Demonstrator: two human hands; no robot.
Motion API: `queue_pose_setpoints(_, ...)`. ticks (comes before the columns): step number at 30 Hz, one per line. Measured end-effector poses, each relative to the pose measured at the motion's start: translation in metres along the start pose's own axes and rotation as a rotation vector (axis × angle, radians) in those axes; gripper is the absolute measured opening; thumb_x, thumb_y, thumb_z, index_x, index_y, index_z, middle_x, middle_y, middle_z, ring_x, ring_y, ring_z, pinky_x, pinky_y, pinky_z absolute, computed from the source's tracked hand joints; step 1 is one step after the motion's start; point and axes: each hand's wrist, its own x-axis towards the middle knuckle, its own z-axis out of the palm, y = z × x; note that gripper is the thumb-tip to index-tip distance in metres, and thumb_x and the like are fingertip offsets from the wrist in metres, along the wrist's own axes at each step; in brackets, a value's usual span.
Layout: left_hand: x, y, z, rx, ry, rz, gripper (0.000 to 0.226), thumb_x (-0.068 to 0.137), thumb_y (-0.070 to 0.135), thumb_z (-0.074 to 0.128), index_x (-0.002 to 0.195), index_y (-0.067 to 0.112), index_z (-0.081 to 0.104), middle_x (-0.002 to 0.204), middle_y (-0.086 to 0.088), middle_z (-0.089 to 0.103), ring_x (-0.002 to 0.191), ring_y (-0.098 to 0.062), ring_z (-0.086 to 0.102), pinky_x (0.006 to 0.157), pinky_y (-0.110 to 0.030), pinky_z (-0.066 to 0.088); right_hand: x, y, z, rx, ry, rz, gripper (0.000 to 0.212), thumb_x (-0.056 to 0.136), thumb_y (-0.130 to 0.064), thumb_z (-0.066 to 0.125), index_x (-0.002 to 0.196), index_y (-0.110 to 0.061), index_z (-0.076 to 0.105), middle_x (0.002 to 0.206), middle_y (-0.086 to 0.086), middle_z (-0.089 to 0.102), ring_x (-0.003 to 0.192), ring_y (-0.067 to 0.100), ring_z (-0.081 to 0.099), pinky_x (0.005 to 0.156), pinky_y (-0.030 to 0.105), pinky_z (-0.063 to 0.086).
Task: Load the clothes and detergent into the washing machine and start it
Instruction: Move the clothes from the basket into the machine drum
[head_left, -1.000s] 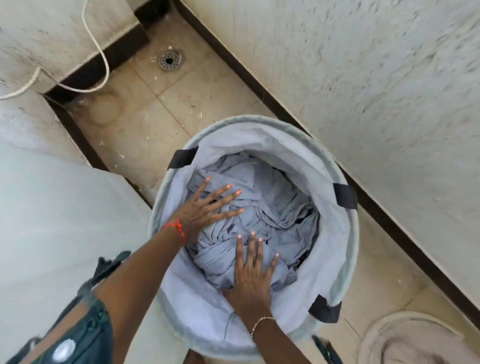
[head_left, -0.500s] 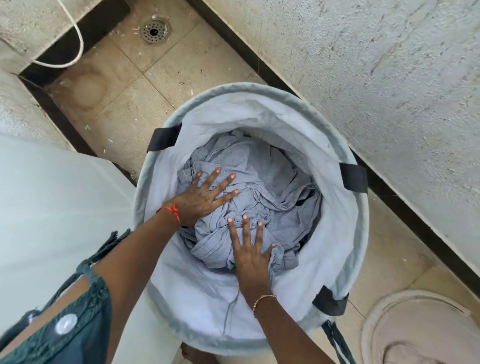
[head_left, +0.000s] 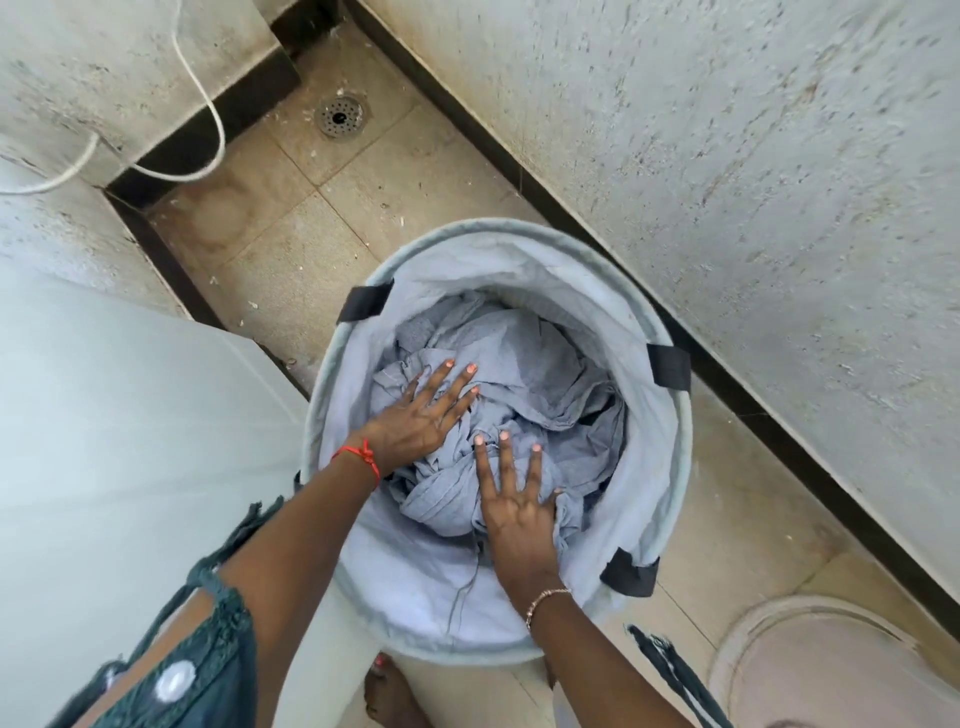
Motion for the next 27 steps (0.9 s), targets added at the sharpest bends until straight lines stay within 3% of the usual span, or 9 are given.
queue_pose_setpoints(3,-0.014,0.007,-0.022,0.019,0.354,-0.04,0.057,0.081,-0.004,0.021,0.138,0.0,0.024,0.146,-0.023,0.031,0.132,-0.044,0.031,0.104,-0.051,0.027,-0.017,0.005,-0.037,0.0,0.03,0.024,0.095,0.06,0.01,0.051,0.145,-0.014,0.017,0.144,0.011,0.043,0.126,0.044,0.044,0.068,0.062,0.051)
queue_pose_setpoints(5,-0.032,0.012,-0.052,0.012,0.405,-0.042,0.055,0.082,0.002,0.026,0.135,-0.004,0.037,0.135,-0.022,0.05,0.121,-0.043,0.049,0.096,-0.051,0.043,-0.032,0.007,-0.064,0.001,0.053,0.031,0.097,0.063,0.009,0.054,0.146,-0.018,0.011,0.144,0.011,0.043,0.125,0.044,0.045,0.067,0.061,0.052)
queue_pose_setpoints(8,-0.069,0.008,-0.112,0.016,0.46,-0.025,0.052,0.083,0.006,0.028,0.131,-0.002,0.048,0.132,-0.022,0.053,0.118,-0.041,0.053,0.09,-0.051,0.05,-0.056,0.004,-0.118,0.013,0.08,0.022,0.111,0.056,0.001,0.076,0.144,-0.02,0.014,0.143,0.008,0.045,0.122,0.043,0.049,0.064,0.058,0.054)
queue_pose_setpoints(13,-0.155,-0.019,-0.213,0.173,0.584,-0.074,0.052,0.096,0.004,0.014,0.124,0.006,0.058,0.128,-0.015,0.058,0.115,-0.034,0.058,0.087,-0.043,0.054,-0.097,-0.021,-0.227,0.026,0.263,-0.042,0.116,0.043,0.015,0.073,0.143,-0.021,0.027,0.142,0.007,0.047,0.12,0.042,0.051,0.059,0.055,0.055)
queue_pose_setpoints(16,-0.225,-0.03,-0.267,0.262,0.626,-0.155,0.056,0.094,-0.001,0.012,0.124,0.006,0.059,0.128,-0.015,0.058,0.116,-0.031,0.057,0.085,-0.038,0.054,-0.124,-0.048,-0.292,0.046,0.389,-0.091,0.116,0.037,0.015,0.075,0.139,-0.025,0.036,0.139,0.006,0.05,0.118,0.042,0.053,0.056,0.054,0.055)
queue_pose_setpoints(19,-0.31,-0.036,-0.314,0.335,0.732,-0.209,0.057,0.089,-0.005,0.013,0.125,0.003,0.057,0.129,-0.018,0.057,0.118,-0.031,0.056,0.086,-0.037,0.054,-0.159,-0.079,-0.35,0.045,0.517,-0.193,0.099,0.045,0.01,0.064,0.135,-0.024,0.041,0.134,0.005,0.055,0.113,0.041,0.057,0.054,0.055,0.054)
queue_pose_setpoints(21,-0.368,-0.038,-0.34,0.378,0.823,-0.245,0.055,0.086,-0.005,0.019,0.124,0.002,0.058,0.128,-0.017,0.058,0.119,-0.03,0.056,0.091,-0.039,0.052,-0.184,-0.101,-0.386,0.053,0.608,-0.275,0.078,0.06,-0.001,0.043,0.135,-0.023,0.041,0.132,0.004,0.057,0.11,0.04,0.059,0.053,0.053,0.054)
queue_pose_setpoints(24,-0.454,-0.04,-0.372,0.475,0.916,-0.35,0.057,0.091,-0.009,0.013,0.123,0.004,0.058,0.128,-0.015,0.059,0.119,-0.026,0.056,0.099,-0.036,0.043,-0.214,-0.14,-0.433,0.037,0.738,-0.374,0.084,0.059,-0.003,0.02,0.14,-0.025,0.029,0.134,0.004,0.055,0.113,0.04,0.058,0.057,0.05,0.055)
queue_pose_setpoints(27,-0.54,-0.047,-0.387,0.552,0.967,-0.462,0.052,0.084,-0.004,0.026,0.131,0.0,0.049,0.135,-0.017,0.051,0.125,-0.03,0.049,0.1,-0.039,0.045,-0.241,-0.191,-0.474,0.01,0.845,-0.503,0.095,0.058,0.001,0.027,0.147,-0.028,0.013,0.14,0.004,0.049,0.12,0.039,0.052,0.065,0.051,0.056)
